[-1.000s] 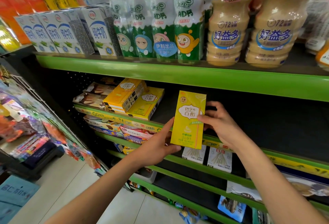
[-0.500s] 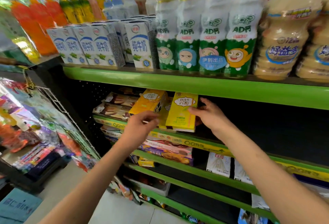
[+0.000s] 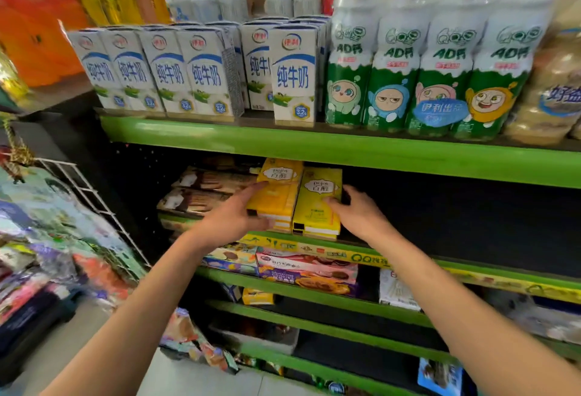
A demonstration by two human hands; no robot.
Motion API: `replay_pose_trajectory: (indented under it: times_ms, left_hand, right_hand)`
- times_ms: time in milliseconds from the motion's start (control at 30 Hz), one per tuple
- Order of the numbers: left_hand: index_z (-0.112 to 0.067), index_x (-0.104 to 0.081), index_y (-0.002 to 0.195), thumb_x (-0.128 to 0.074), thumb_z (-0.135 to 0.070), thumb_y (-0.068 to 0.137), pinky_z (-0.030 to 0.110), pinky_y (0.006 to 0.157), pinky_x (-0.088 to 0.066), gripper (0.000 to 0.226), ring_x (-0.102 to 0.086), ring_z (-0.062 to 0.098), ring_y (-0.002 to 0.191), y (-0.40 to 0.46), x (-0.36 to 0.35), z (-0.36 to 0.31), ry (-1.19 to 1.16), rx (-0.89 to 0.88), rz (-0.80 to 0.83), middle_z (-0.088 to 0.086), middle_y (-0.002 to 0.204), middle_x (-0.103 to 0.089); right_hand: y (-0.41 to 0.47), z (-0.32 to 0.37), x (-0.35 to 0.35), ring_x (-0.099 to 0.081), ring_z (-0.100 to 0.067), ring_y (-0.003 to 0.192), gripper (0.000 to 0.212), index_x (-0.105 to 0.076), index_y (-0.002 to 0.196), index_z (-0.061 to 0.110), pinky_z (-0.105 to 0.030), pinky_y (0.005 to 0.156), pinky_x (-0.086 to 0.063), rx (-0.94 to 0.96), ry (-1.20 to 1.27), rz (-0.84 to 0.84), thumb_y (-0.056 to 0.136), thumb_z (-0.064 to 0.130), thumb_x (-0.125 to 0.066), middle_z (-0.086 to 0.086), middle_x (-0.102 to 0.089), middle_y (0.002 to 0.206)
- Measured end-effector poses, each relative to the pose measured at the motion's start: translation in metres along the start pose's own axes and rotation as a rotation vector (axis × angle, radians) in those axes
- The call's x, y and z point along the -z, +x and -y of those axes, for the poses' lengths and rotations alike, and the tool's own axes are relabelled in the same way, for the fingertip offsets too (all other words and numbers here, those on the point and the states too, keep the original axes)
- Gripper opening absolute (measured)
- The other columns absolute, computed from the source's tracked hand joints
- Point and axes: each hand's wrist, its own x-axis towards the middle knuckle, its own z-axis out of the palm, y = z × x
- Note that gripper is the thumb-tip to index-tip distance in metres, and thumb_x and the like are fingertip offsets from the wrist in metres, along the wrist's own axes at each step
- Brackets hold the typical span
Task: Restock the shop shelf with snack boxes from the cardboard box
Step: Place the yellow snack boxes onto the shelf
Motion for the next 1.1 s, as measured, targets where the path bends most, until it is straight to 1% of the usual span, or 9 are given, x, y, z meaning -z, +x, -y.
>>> replay_pose_trajectory:
  times_ms: [133,300,367,433,533,667,733,833,1100]
  left_hand:
    - [-0.033,-0.038,0.148,-0.078,-0.026,0.081,0.018,0.095,-0.043,0.078,-0.057,0.008,0.114,0.011,0.004,0.004,0.013,-0.052,0.034,-0.007,0.142,-0.052]
    - [-0.028,-0.037,0.15,-0.074,-0.02,0.087,0.025,0.106,-0.04,0.074,-0.05,0.013,0.127,0.017,0.01,0.0,0.105,-0.109,0.059,-0.005,0.144,-0.049]
    - [-0.027,-0.037,0.15,-0.073,-0.017,0.088,0.006,0.094,-0.038,0.072,-0.049,0.01,0.123,0.018,0.011,0.001,0.103,-0.104,0.055,-0.011,0.138,-0.048]
    - [-0.027,-0.037,0.15,-0.071,-0.015,0.09,-0.008,0.072,-0.033,0.07,-0.051,0.006,0.112,0.019,0.012,0.001,0.094,-0.098,0.036,-0.014,0.129,-0.047]
    - [-0.028,-0.037,0.151,-0.07,-0.016,0.09,-0.003,0.059,-0.039,0.07,-0.06,0.001,0.087,0.02,0.012,0.001,0.067,-0.083,0.016,-0.008,0.124,-0.056]
    - [-0.03,-0.034,0.151,-0.069,-0.016,0.09,0.018,0.057,-0.048,0.072,-0.061,0.014,0.072,0.023,0.008,-0.001,0.03,-0.043,0.01,-0.002,0.12,-0.063]
    - [-0.029,-0.031,0.152,-0.068,-0.015,0.091,0.021,0.072,-0.05,0.073,-0.061,0.012,0.089,0.024,0.006,-0.003,0.042,-0.042,0.01,0.001,0.137,-0.055]
    - [-0.028,-0.029,0.154,-0.066,-0.015,0.091,0.024,0.095,-0.04,0.074,-0.051,0.018,0.124,0.022,0.005,-0.005,0.08,-0.046,0.011,0.001,0.151,-0.044]
    - [-0.031,-0.026,0.154,-0.068,-0.019,0.091,0.022,0.103,-0.028,0.077,-0.031,0.019,0.144,0.015,0.003,-0.003,0.118,-0.031,0.016,-0.003,0.159,-0.03]
  right_hand:
    - [-0.002,0.004,-0.006,-0.035,-0.03,0.14,0.062,-0.039,0.148,0.019,-0.035,0.107,-0.032,-0.008,0.006,-0.036,0.098,0.053,-0.048,-0.013,-0.04,0.152]
    - [-0.004,0.006,-0.013,-0.026,-0.03,0.146,0.065,-0.032,0.152,0.016,-0.036,0.112,-0.027,-0.038,0.008,-0.07,0.099,0.052,-0.045,-0.014,-0.028,0.158]
    - [-0.004,0.005,-0.015,-0.025,-0.029,0.147,0.067,-0.03,0.153,0.017,-0.036,0.114,-0.026,-0.044,0.014,-0.078,0.099,0.052,-0.045,-0.013,-0.025,0.16]
    - [-0.004,0.006,-0.017,-0.024,-0.029,0.147,0.067,-0.029,0.153,0.017,-0.036,0.115,-0.025,-0.047,0.022,-0.086,0.099,0.052,-0.045,-0.014,-0.024,0.16]
    - [-0.004,0.006,-0.019,-0.02,-0.028,0.149,0.064,-0.03,0.153,0.017,-0.037,0.116,-0.023,-0.047,0.028,-0.097,0.1,0.05,-0.044,-0.014,-0.022,0.161]
    - [-0.005,0.006,-0.019,-0.012,-0.024,0.151,0.065,-0.028,0.154,0.019,-0.037,0.118,-0.018,-0.039,0.041,-0.105,0.1,0.051,-0.044,-0.01,-0.02,0.163]
    - [-0.006,0.005,-0.019,-0.01,-0.023,0.152,0.067,-0.027,0.155,0.019,-0.038,0.118,-0.017,-0.037,0.063,-0.102,0.099,0.051,-0.045,-0.009,-0.019,0.163]
    - [-0.007,0.006,-0.018,-0.011,-0.023,0.152,0.068,-0.026,0.155,0.019,-0.039,0.118,-0.018,-0.039,0.068,-0.104,0.099,0.051,-0.046,-0.008,-0.018,0.163]
    - [-0.01,0.004,-0.019,-0.016,-0.026,0.151,0.066,-0.028,0.154,0.018,-0.041,0.117,-0.023,-0.027,0.069,-0.091,0.099,0.05,-0.046,-0.01,-0.02,0.162]
